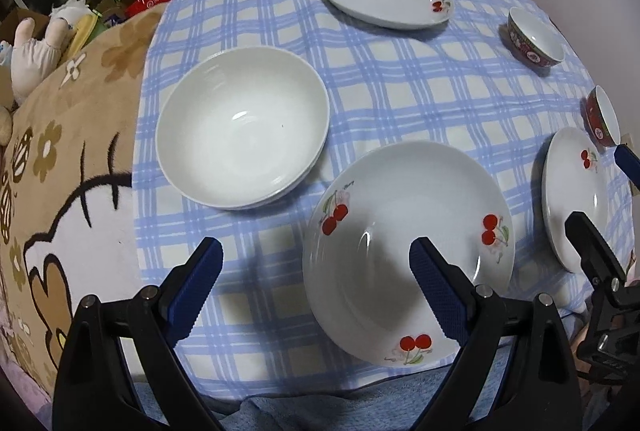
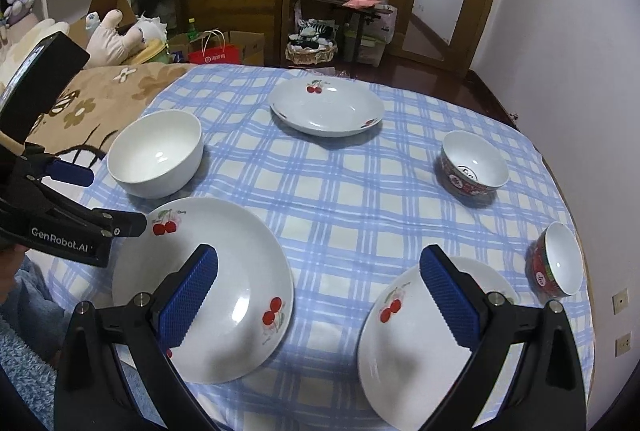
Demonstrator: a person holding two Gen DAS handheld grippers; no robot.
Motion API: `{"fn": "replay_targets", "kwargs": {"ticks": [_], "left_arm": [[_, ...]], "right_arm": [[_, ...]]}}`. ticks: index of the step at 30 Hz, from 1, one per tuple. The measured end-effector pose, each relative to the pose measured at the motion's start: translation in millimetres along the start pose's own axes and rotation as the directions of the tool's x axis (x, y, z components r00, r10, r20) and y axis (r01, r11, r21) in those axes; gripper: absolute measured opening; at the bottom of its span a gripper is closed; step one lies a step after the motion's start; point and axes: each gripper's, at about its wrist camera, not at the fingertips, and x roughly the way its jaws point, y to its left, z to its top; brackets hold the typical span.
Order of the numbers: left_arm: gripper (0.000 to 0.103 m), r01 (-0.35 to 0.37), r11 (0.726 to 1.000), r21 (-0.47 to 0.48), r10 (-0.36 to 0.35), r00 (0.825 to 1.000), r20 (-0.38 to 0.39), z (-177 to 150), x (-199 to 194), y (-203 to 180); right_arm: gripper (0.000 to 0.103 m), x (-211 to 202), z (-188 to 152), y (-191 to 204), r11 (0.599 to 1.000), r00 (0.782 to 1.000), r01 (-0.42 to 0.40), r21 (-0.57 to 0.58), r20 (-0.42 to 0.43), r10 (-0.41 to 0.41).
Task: Organize plates and bowls
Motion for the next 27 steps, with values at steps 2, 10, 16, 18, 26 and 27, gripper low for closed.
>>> {"fn": "replay_targets", "kwargs": {"ticks": [2, 10, 16, 18, 26, 27], "left_arm": [[0.093, -0.002, 1.0, -0.004, 0.002, 1.0, -0.008, -1, 4, 1], [0.09, -0.022, 1.0, 0.004, 0.022, 0.998, -0.065, -6, 21, 1], [0.09, -0.026, 1.0, -0.013, 0.024, 0.993, -0.111, -8, 33, 4], [0.09, -0.026, 0.999, -0.024, 0.022, 0.992, -0.127, -8, 37, 7], [0.09, -0.03, 0.998, -0.057, 0.021, 0.986, -0.165, -10, 48, 14], [0.09, -0.033, 0.998, -0.057, 0.022, 0.985, -0.17, -10, 49, 13]], "right_arm": [[0.103, 5, -1, 2, 1.0, 1.0, 0.0, -0.001, -0.011, 0.0], [0.103, 23, -12, 4, 1.0, 0.999, -0.016, 0.006, -0.05, 0.017], [0.103, 38, -24, 4, 0.999, 0.995, -0.032, 0.017, -0.098, 0.034], [0.103, 43, -26, 3, 0.999, 0.993, -0.037, 0.022, -0.114, 0.039], [0.097, 59, -35, 1, 0.995, 0.98, -0.08, 0.067, -0.178, 0.091], [0.095, 61, -35, 0, 0.994, 0.977, -0.087, 0.073, -0.186, 0.099]]}}
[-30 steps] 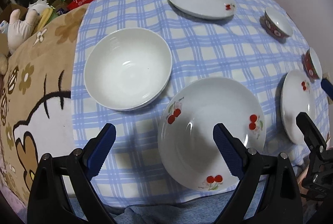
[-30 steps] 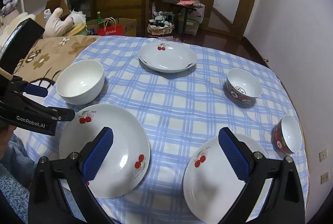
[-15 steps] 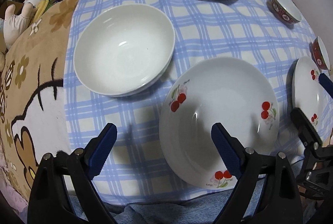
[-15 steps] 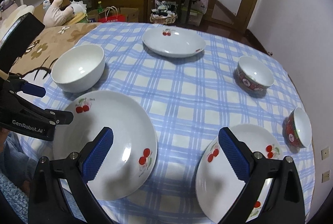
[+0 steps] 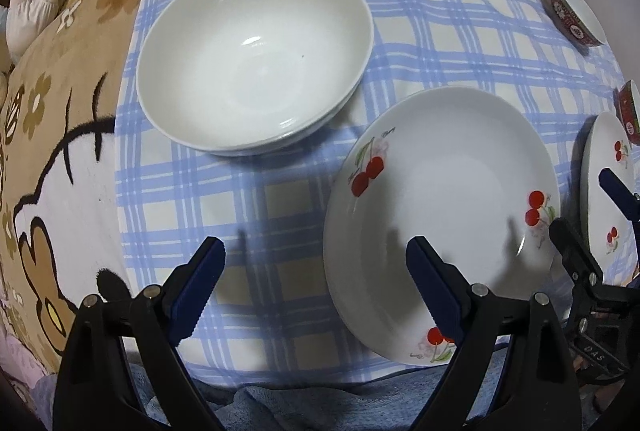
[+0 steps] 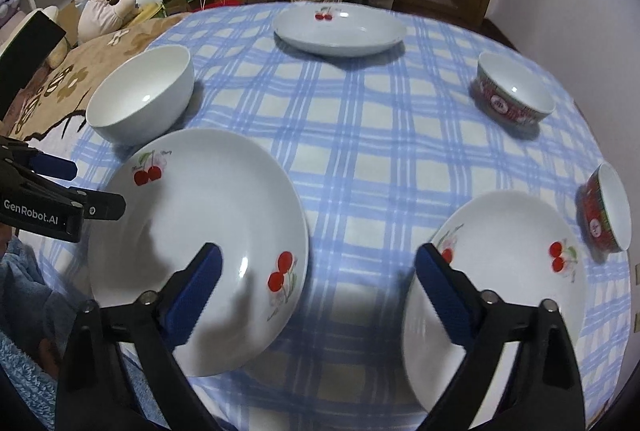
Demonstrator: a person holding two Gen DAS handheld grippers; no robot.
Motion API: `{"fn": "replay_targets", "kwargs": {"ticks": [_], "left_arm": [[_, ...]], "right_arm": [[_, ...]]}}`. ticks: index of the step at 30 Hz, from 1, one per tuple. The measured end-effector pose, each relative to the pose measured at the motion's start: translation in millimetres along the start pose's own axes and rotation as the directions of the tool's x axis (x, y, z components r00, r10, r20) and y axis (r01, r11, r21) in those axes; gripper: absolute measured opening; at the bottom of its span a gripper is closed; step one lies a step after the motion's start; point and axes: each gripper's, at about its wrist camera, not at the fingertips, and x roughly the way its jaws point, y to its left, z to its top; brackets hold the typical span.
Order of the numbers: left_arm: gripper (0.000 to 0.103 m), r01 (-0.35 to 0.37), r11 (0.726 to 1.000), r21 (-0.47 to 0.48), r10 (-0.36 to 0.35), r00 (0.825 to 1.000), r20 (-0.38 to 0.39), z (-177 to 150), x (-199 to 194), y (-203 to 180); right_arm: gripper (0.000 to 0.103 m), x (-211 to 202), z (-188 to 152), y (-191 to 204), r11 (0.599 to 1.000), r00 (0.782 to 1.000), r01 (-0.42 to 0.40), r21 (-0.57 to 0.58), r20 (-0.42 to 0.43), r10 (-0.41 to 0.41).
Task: Organize plates and bowls
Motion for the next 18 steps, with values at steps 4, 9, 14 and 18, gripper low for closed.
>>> {"fn": "replay_targets", "kwargs": {"ticks": [4, 9, 14, 18], "left_arm": [[0.08, -0.002, 1.0, 0.001, 0.002, 1.0, -0.021, 0, 5, -1], [0.062, 0.003, 1.0, 0.001, -0.003, 0.999, -0.045, -3, 14, -1], [0.035, 0.017, 1.0, 0.002, -0.016, 0.997, -0.078, -5, 25, -4], [0.018, 0.07, 0.998, 0.008, -0.069, 0.995, -0.074, -6, 27, -7]], "right_arm": [[0.067, 11, -1, -4, 0.999, 0.997, -0.04, 0.03, -0.061, 0.042], [0.029, 22, -5, -7, 0.995, 0.989, -0.074, 0.062, -0.12, 0.081], [0.024, 23, -6, -6, 0.994, 0.987, -0.09, 0.063, -0.125, 0.097], [0.024, 27, -8, -6, 0.991, 0.984, -0.11, 0.07, -0.132, 0.119]]}}
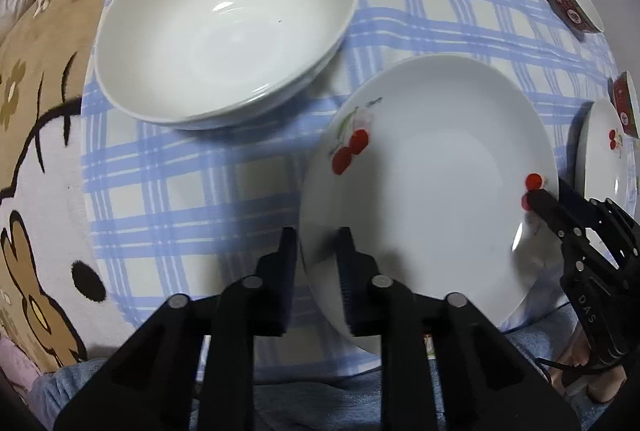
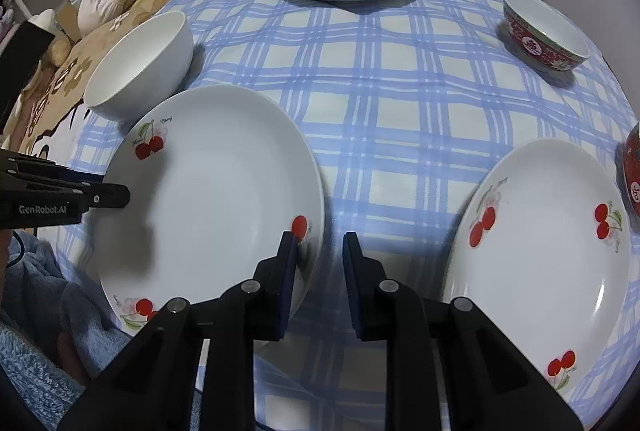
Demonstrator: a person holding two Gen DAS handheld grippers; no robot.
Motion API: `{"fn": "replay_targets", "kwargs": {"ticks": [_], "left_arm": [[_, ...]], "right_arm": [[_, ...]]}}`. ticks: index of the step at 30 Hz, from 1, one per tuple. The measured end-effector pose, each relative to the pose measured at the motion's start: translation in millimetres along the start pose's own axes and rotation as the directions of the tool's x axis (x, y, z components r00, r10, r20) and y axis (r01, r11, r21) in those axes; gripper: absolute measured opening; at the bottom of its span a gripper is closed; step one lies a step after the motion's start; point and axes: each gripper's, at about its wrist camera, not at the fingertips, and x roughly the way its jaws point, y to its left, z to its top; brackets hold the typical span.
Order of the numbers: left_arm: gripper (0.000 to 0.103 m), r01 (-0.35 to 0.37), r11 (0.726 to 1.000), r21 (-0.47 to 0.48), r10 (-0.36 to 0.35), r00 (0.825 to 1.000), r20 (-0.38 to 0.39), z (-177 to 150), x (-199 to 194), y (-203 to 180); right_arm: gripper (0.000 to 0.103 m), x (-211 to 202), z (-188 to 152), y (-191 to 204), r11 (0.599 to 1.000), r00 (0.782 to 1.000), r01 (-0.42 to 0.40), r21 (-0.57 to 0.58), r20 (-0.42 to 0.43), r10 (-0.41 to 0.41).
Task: Organize plates and bowls
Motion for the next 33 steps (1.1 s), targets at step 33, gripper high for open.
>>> {"fn": "replay_targets", "kwargs": {"ticks": [33], "left_arm": [[0.018, -0.035, 0.999, 0.028, 0.034, 0.999, 0.012, 0, -3, -7]], "right_arm": [[0.017, 6, -6, -4, 0.995, 0.996, -0.09, 0.042, 0.03, 0.088]]}}
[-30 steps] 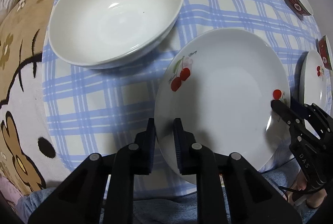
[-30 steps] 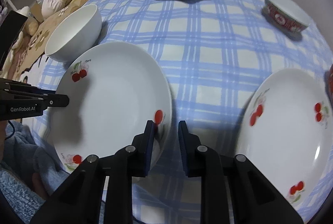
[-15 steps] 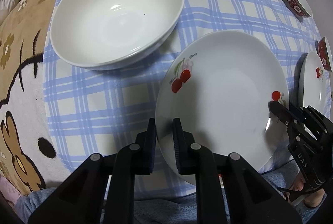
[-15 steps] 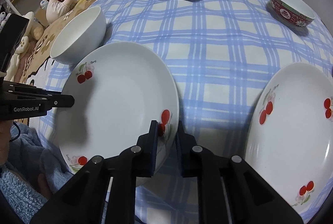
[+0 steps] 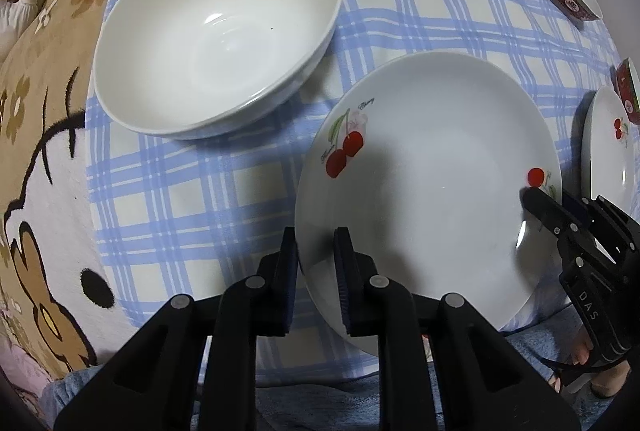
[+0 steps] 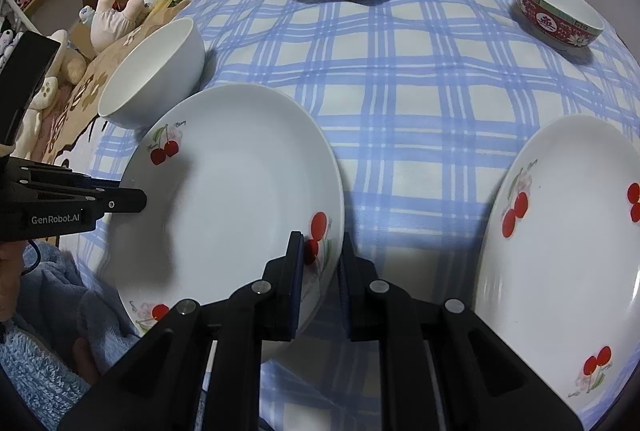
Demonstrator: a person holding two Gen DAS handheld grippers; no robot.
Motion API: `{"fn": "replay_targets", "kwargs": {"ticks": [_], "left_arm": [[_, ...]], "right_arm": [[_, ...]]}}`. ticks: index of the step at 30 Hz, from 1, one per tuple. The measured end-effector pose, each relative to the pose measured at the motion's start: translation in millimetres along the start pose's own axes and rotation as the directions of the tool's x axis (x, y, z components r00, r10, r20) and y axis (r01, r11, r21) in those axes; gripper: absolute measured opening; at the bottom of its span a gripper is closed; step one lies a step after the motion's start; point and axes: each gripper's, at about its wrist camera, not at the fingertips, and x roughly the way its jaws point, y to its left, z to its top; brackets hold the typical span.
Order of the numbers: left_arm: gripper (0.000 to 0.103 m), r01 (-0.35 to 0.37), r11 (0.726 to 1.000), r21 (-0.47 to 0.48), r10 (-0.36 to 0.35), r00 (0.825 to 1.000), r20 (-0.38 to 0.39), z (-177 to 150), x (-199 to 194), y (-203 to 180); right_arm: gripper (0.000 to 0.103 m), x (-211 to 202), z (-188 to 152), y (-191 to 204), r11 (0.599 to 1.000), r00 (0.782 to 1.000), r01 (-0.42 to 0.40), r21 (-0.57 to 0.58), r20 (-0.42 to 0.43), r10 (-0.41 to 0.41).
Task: Organize plates and bowls
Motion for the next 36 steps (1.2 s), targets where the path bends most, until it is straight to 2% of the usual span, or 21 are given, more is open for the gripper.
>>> {"fn": "replay_targets", "kwargs": {"ticks": [10, 18, 25, 36], "left_arm": [[0.017, 0.001, 1.0, 0.001, -0.001, 1.0, 0.005, 0, 1, -1], [0.015, -0.014, 1.0, 0.022, 0.012, 0.998, 0.059, 0, -19, -3], [0.015, -0.016, 1.0, 0.018, 0.014, 0.996, 0.082, 1, -29, 0], [0.015, 0.01, 0.999, 0.036, -0.015, 0.992, 0.128, -5, -42, -6]], "right_arm": [[0.017, -1, 0, -1, 1.0, 1.0, -0.007, 0.003, 0.001, 0.007], [0.017, -4, -2, -5, 0.999, 1.0, -0.028, 0.033, 0.004, 0.028], [0.017, -13, -4, 0, 1.0, 0.999, -0.022, 0.009, 0.028, 0.021], [0.017, -27, -2, -7, 0.999, 0.998, -0.027, 0.029, 0.064, 0.025]]}}
